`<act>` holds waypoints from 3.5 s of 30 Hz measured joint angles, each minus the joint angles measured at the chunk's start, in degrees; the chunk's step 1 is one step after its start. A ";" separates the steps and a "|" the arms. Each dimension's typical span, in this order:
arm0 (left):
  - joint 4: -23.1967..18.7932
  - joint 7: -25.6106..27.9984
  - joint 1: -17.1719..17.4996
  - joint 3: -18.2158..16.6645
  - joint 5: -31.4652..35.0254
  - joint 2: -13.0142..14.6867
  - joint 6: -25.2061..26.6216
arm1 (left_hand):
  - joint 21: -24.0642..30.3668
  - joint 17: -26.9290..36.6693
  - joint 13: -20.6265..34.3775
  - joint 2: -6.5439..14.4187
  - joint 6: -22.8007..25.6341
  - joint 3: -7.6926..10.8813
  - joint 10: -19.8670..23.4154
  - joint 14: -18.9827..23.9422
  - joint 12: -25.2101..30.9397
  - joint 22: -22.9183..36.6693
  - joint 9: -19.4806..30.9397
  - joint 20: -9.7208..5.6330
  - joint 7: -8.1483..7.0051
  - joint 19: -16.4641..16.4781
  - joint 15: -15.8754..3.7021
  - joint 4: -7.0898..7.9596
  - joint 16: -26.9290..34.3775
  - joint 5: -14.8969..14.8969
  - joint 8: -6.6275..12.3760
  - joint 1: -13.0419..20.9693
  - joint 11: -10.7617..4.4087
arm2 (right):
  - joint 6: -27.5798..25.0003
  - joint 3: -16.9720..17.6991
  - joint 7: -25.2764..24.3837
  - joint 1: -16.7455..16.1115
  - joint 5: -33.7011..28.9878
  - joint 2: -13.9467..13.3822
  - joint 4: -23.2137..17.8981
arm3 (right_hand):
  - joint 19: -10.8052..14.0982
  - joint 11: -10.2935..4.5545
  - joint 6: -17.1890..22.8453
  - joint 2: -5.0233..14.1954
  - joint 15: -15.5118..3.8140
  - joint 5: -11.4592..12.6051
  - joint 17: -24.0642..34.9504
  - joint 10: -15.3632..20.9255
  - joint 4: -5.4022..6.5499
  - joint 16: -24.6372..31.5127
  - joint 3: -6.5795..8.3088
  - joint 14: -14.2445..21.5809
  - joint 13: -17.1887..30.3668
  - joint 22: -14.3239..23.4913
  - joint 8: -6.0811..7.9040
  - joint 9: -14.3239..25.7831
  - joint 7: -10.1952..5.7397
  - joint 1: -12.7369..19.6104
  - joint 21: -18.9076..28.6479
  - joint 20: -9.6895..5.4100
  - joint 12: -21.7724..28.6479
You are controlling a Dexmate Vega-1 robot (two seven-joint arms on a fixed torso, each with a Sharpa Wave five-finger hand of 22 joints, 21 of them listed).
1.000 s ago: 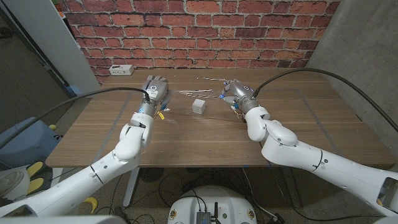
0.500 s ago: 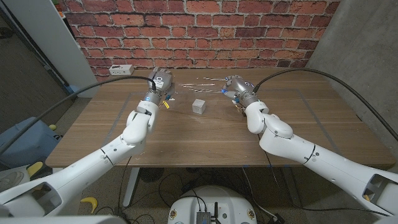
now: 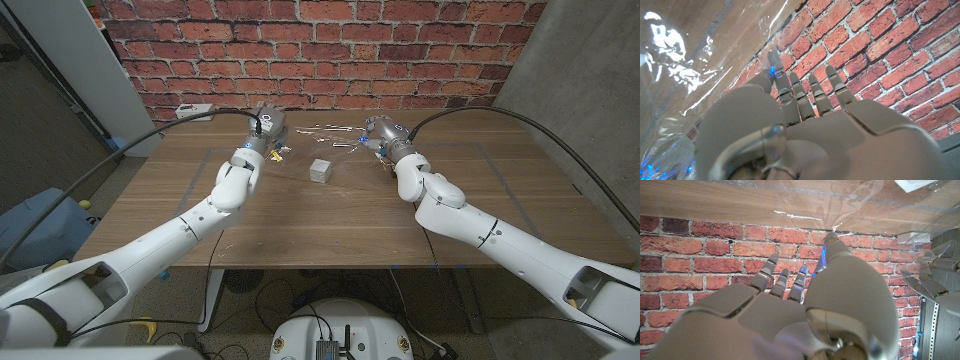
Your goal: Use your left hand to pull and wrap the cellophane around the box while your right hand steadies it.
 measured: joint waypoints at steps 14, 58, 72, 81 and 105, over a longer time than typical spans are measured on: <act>9.71 0.83 -7.16 4.85 -3.23 -3.94 -2.92 | 0.00 0.01 -0.01 -0.27 0.00 0.00 0.00 0.00 0.00 0.00 -0.30 0.00 0.01 -0.01 0.00 0.00 0.00 0.00 0.00 -0.32 0.00 | 2.45 -0.80 2.21 4.38 0.69 2.54 8.21 | 0.21 0.32 -0.01 0.00 0.00 -0.22 -0.01 0.31 0.13 0.00 0.13 0.62 0.00 0.00 -0.26 -0.01 0.00 0.00 0.00 0.21 -0.01; 35.37 10.35 -19.05 20.84 -10.55 -15.04 -4.51 | 0.22 -0.53 -0.02 -2.84 5.56 -0.40 5.13 2.35 0.47 -0.12 -2.42 -0.71 1.43 0.71 -0.31 -4.67 0.00 0.01 1.32 0.75 -1.43 | 7.45 1.31 -10.56 2.04 3.33 5.76 14.96 | 5.98 2.56 -39.42 1.23 -0.09 0.18 1.76 -8.84 2.71 -0.70 0.68 4.04 0.25 0.13 -12.43 -0.69 -3.85 -9.36 -0.04 -0.57 -1.92; 40.45 11.72 -21.80 24.53 -11.71 -17.45 -3.69 | 0.22 -0.53 -0.02 -2.84 5.76 -0.40 5.13 2.35 0.47 -0.12 -2.95 -0.71 1.63 0.71 -0.31 -5.15 0.00 0.01 1.32 0.75 -1.42 | 13.69 6.17 -13.80 -3.72 6.68 1.64 9.15 | 4.90 4.11 -38.53 -2.72 1.70 -1.11 1.44 -8.86 1.90 -2.01 0.47 2.89 0.26 0.12 -13.16 -0.69 -2.24 -11.16 -0.67 1.66 -2.61; 43.54 11.93 -23.48 26.47 -12.71 -19.11 -3.74 | 0.22 -0.52 -0.02 -2.84 5.76 -0.40 4.91 2.35 0.47 -0.11 -3.19 -0.71 1.63 0.71 -0.31 -5.15 -0.44 0.01 1.32 0.75 -1.21 | 16.92 7.92 -9.25 -5.26 8.42 -1.79 5.51 | 9.94 3.63 -26.28 -1.35 -0.23 -1.49 0.91 1.87 -0.48 -0.09 3.66 11.78 0.26 0.12 -10.33 -0.68 -2.14 -9.79 0.71 -2.20 0.14; 51.21 13.12 -27.00 30.46 -16.09 -23.24 -4.97 | 0.22 -0.37 -0.02 -2.60 5.74 -0.40 4.78 2.14 0.21 -0.11 -3.18 -0.83 1.64 0.59 -0.10 -5.14 -0.43 0.01 1.31 0.52 -1.34 | 18.65 5.32 11.00 0.51 11.12 -4.88 4.10 | 9.50 6.97 -26.94 -3.63 -0.46 -2.54 1.35 6.52 7.12 -2.01 -0.07 14.97 0.41 0.66 -14.02 -0.79 0.53 -30.05 -0.24 1.12 -2.12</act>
